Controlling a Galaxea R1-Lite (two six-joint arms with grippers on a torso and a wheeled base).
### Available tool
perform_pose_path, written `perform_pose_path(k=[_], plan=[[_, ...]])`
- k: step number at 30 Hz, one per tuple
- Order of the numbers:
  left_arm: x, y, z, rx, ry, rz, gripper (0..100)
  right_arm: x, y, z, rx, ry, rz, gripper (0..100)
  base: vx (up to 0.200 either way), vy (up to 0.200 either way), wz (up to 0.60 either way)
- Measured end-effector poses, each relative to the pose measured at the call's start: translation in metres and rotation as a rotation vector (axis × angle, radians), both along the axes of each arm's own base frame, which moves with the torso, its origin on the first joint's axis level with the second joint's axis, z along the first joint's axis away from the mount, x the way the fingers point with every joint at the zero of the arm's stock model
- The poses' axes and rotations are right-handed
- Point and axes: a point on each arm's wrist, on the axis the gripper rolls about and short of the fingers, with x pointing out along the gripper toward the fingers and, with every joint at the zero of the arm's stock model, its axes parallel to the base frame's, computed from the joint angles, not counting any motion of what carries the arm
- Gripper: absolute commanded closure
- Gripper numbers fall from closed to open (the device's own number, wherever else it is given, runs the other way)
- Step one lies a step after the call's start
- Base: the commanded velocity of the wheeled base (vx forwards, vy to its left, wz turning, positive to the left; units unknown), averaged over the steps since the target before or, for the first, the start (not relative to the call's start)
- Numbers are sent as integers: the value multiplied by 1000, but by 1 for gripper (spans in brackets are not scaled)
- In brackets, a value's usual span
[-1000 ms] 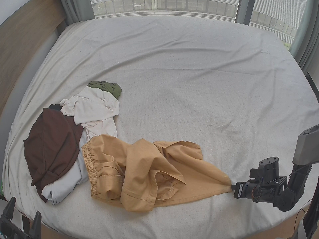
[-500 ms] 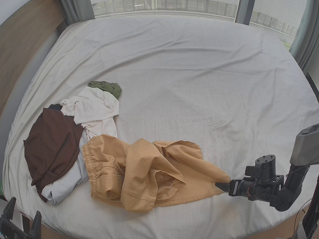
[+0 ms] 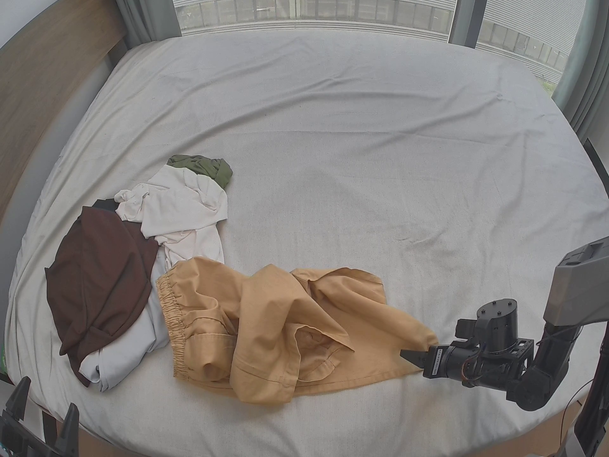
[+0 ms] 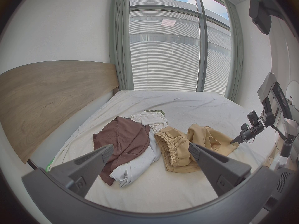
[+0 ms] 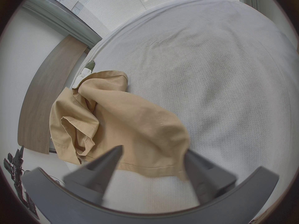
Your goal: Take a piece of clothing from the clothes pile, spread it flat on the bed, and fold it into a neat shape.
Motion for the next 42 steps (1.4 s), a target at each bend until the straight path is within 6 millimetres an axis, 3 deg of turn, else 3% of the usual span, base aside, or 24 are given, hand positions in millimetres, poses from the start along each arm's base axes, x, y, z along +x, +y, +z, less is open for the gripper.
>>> perform_pose_path(k=[15, 21, 37, 38, 42], plan=[[0, 0, 0, 0, 0, 0, 0, -2, -14, -1, -69, -2, -56, 100, 0, 0, 0], [0, 0, 0, 1, 0, 0, 0, -8, -31, 0, -96, 13, -97, 100, 0, 0, 0], [0, 0, 0, -1, 0, 0, 0, -24, -45, -2, -130, 60, -117, 100, 0, 0, 0], [0, 0, 0, -1, 0, 0, 0, -24, -46, -2, -132, 61, -117, 0, 0, 0, 0], [0, 0, 0, -1, 0, 0, 0, -24, -45, -2, -127, 53, -121, 0, 0, 0, 0]])
